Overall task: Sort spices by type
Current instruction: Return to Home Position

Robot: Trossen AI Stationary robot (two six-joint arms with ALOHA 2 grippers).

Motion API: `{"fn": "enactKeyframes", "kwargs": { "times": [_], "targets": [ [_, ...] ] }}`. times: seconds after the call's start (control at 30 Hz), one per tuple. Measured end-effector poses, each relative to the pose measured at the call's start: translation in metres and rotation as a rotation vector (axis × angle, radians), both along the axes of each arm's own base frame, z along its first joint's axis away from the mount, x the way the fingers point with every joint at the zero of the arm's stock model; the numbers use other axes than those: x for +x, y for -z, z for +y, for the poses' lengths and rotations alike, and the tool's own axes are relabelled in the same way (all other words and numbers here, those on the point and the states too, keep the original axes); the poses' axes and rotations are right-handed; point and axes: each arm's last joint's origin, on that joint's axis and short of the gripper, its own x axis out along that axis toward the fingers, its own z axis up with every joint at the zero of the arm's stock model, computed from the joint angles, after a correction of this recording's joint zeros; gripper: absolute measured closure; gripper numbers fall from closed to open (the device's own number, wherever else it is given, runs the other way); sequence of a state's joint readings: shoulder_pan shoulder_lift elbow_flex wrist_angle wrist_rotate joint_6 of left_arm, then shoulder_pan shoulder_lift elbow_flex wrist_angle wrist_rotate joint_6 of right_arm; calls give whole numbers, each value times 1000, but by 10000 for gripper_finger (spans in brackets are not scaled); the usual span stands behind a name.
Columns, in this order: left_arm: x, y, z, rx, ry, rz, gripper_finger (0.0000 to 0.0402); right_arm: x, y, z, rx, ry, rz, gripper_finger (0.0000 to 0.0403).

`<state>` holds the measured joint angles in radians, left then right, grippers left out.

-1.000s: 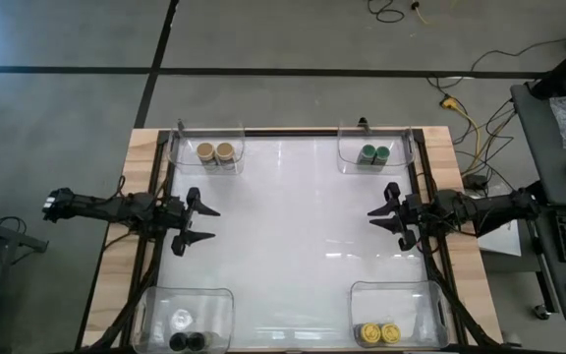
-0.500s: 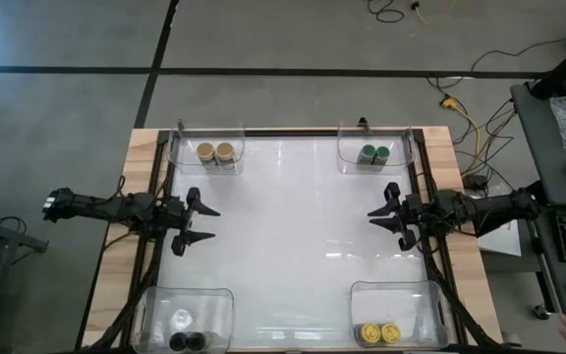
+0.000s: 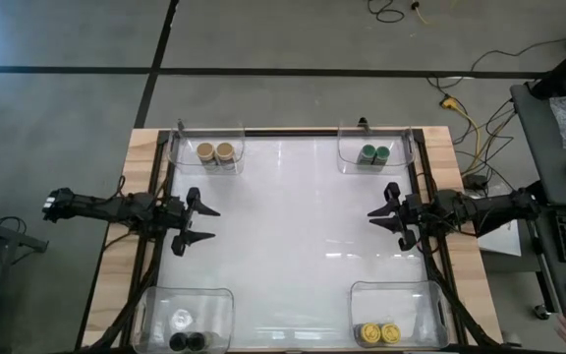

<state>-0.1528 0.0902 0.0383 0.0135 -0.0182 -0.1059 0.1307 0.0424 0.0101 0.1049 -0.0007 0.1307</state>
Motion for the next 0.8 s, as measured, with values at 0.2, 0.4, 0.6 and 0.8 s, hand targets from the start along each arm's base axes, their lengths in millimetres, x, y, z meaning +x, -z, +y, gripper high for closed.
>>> {"fn": "enactKeyframes", "kwargs": {
  "times": [0.2, 0.4, 0.6, 0.8],
  "targets": [
    [0, 0, 0, 0, 0, 0, 122, 0, 0, 0, 0, 0, 0, 319],
    [0, 0, 0, 0, 0, 0, 122, 0, 0, 0, 0, 0, 0, 310],
    [0, 0, 0, 0, 0, 0, 122, 0, 0, 0, 0, 0, 0, 317],
    [0, 0, 0, 0, 0, 0, 122, 0, 0, 0, 0, 0, 0, 332]
  ]
}}
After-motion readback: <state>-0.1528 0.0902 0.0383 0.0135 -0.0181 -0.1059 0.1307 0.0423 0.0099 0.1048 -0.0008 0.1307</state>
